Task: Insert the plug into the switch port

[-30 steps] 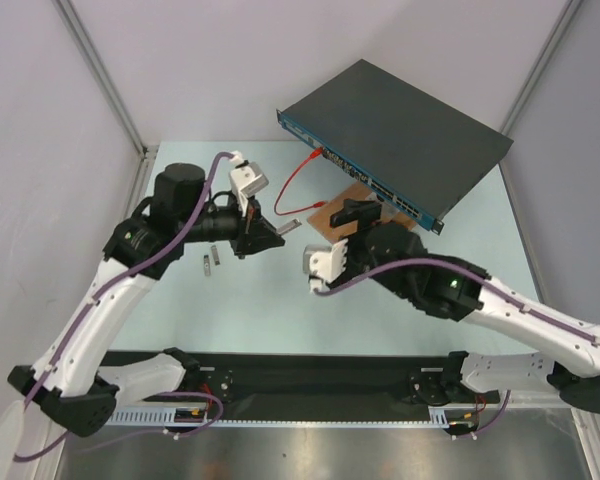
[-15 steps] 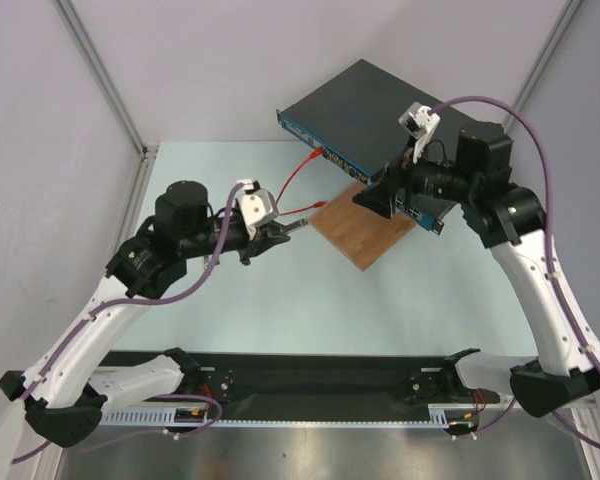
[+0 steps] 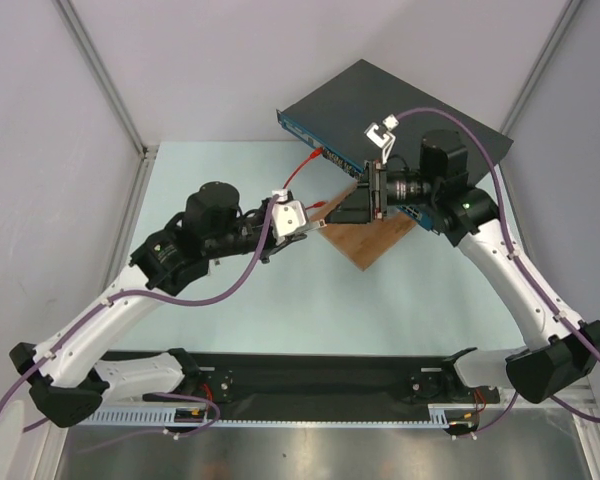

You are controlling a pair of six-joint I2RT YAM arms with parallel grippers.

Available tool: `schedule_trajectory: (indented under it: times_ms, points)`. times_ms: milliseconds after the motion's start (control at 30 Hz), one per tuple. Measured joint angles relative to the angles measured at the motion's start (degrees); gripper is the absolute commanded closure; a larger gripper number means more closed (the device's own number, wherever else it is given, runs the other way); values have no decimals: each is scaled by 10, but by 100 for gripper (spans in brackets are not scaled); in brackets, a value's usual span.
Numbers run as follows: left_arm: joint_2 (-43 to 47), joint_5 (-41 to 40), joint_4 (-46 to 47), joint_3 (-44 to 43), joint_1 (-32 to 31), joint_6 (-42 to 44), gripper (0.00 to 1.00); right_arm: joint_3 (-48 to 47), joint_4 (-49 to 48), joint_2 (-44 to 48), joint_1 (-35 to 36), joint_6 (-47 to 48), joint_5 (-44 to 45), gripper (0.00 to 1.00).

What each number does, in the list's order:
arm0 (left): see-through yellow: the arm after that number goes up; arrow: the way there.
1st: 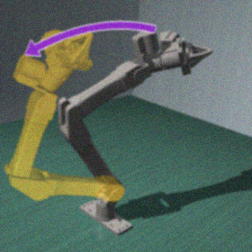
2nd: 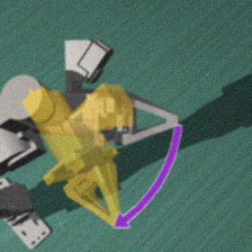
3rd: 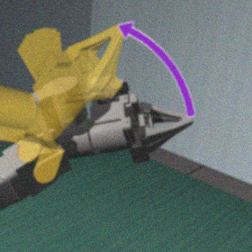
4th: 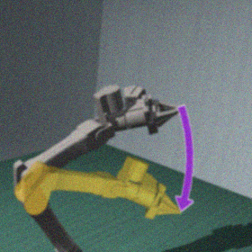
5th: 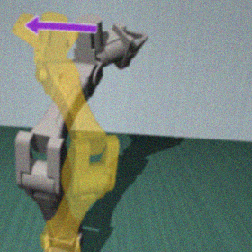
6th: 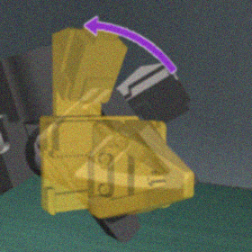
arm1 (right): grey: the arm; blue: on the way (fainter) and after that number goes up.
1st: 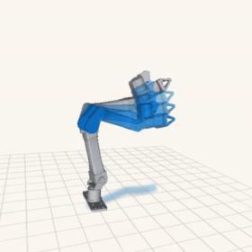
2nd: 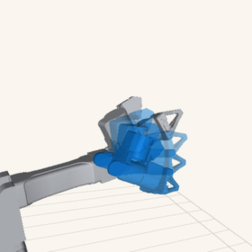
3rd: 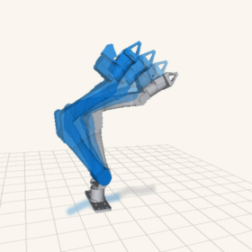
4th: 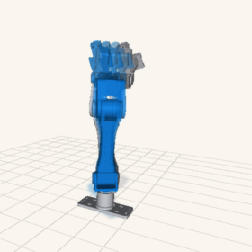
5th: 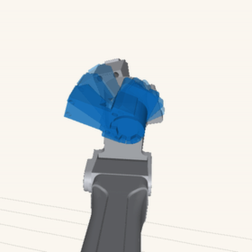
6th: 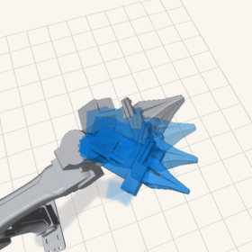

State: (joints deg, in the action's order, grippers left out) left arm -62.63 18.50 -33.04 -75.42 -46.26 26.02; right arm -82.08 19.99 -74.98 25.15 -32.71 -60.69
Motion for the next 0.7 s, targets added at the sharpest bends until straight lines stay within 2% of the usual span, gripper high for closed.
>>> schedule_trajectory:
  times_ms: [267, 333, 433, 533, 600, 633, 700]
  points:
    - [-11, -7, 19, -8, -17, 0, 100, 35, -24, -12, 12, -42, -14, 32]
    - [-14, -8, 22, -11, -19, 0, 100, 35, -28, -16, 12, -47, -15, 38]
    - [-19, -8, 25, -18, -22, 0, 99, 35, -38, -17, 15, -54, -17, 51]
    - [-27, -8, 25, -25, -26, 0, 95, 35, -49, -17, 17, -58, -18, 82]
    - [-30, -8, 26, -28, -28, -1, 84, 35, -50, -17, 17, -59, -16, 100]
    - [-30, -10, 29, -29, -28, 0, 75, 35, -49, -18, 16, -65, -18, 100]
    - [-30, -13, 30, -30, -28, -2, 65, 35, -49, -19, 12, -71, -21, 100]
